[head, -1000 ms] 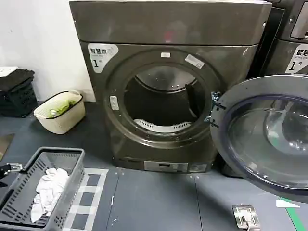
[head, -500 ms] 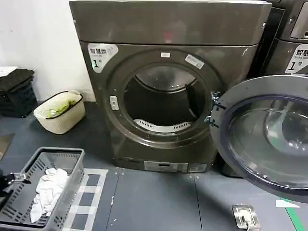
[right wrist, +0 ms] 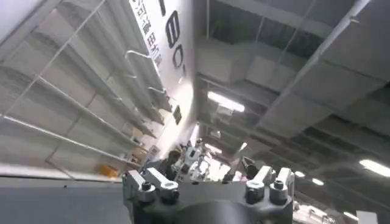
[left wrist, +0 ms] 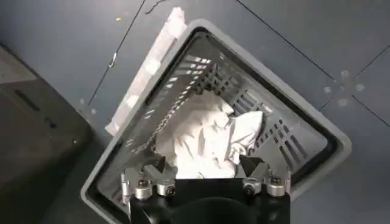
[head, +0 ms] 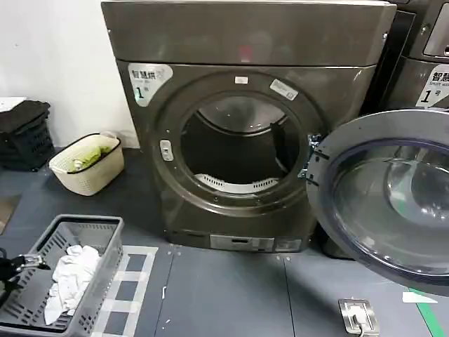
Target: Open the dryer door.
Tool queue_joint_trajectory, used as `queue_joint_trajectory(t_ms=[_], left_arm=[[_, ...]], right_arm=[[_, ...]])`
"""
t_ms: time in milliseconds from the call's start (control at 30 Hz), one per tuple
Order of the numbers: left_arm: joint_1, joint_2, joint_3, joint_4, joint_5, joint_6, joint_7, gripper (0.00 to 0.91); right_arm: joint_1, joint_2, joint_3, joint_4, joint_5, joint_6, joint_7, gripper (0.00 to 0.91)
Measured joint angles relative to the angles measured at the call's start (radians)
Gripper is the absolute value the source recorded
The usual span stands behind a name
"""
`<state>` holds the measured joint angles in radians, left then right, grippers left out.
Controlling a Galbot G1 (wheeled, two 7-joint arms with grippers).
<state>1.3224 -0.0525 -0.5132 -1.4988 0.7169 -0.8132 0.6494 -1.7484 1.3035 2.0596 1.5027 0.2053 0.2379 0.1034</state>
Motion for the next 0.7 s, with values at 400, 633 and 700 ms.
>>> queue_joint_trajectory(t_ms=[400,633,700], left_arm=[[0.0,-0.008,0.004,-0.002,-0.009,0.0,0.001,0.907],[-0.002,-0.009,0.004,-0.007,-0.012,0.0,0.001,0.907],[-0.002,-0.009,0.004,-0.008,-0.009,-0.001,0.001,0.907]], right_arm=[[-0.002,0.006,0.004,0.001,-0.005,0.004,-0.003,0.907],[-0.004,0.006,0.005,0.001,-0.008,0.005,-0.01,0.907],[-0.004,0.007,0.005,0.001,-0.009,0.006,-0.011,0.907]])
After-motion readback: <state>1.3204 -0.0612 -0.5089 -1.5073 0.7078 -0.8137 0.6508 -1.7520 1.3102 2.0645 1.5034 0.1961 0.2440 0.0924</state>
